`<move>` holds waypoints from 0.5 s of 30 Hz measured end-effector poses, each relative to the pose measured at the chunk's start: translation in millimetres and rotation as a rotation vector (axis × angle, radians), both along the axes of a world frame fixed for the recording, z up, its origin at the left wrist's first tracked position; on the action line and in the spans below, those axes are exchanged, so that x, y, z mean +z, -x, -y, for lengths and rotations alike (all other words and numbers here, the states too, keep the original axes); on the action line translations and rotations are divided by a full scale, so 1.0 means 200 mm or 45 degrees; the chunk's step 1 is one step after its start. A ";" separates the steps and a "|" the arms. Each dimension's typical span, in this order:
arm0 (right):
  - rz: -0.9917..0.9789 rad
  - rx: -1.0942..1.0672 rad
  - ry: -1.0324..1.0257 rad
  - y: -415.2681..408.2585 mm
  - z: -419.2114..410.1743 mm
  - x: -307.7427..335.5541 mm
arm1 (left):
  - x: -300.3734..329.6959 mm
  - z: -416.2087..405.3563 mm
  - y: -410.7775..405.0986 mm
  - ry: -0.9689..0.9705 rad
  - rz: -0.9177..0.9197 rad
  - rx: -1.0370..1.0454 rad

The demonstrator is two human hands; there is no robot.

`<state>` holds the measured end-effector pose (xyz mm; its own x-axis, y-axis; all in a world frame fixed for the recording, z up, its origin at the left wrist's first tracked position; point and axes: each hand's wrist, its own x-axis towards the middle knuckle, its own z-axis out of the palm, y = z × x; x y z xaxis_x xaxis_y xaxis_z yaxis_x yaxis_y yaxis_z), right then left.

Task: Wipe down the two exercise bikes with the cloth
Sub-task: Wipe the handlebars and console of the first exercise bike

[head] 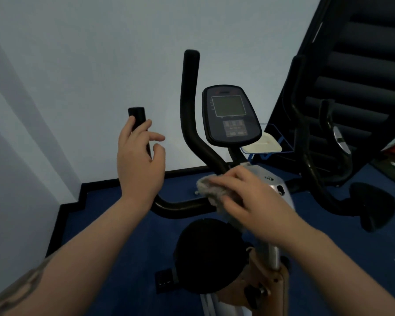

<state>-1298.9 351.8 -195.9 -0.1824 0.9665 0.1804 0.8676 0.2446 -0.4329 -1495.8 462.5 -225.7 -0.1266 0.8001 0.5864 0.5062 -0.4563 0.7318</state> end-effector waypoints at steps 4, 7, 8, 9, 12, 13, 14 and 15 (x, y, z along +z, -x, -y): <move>-0.083 -0.315 -0.117 0.06 0.02 0.02 | 0.01 0.01 0.01 0.022 -0.031 -0.058; 0.018 -0.519 -0.167 0.20 0.06 -0.02 | 0.00 0.01 0.03 -0.009 -0.075 -0.133; 0.141 -0.552 -0.226 0.24 0.07 -0.03 | -0.02 0.01 0.04 -0.019 -0.100 -0.177; 0.262 -0.577 -0.279 0.28 0.08 -0.05 | -0.03 0.02 0.06 -0.022 -0.126 -0.226; 0.292 -0.665 -0.261 0.34 0.10 -0.06 | -0.07 0.01 0.11 -0.020 -0.269 -0.352; 0.304 -0.688 -0.227 0.36 0.09 -0.06 | -0.07 0.00 0.13 -0.053 -0.357 -0.378; 0.348 -0.697 -0.179 0.37 0.09 -0.05 | -0.07 -0.01 0.15 -0.092 -0.437 -0.420; 0.415 -0.699 -0.127 0.40 0.08 -0.04 | -0.06 -0.03 0.17 -0.125 -0.487 -0.499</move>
<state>-1377.9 335.6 -204.7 0.2732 0.9163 0.2928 0.9611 -0.2468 -0.1242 -1529.4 468.2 -237.8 0.4061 0.6839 0.6060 0.5060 -0.7206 0.4741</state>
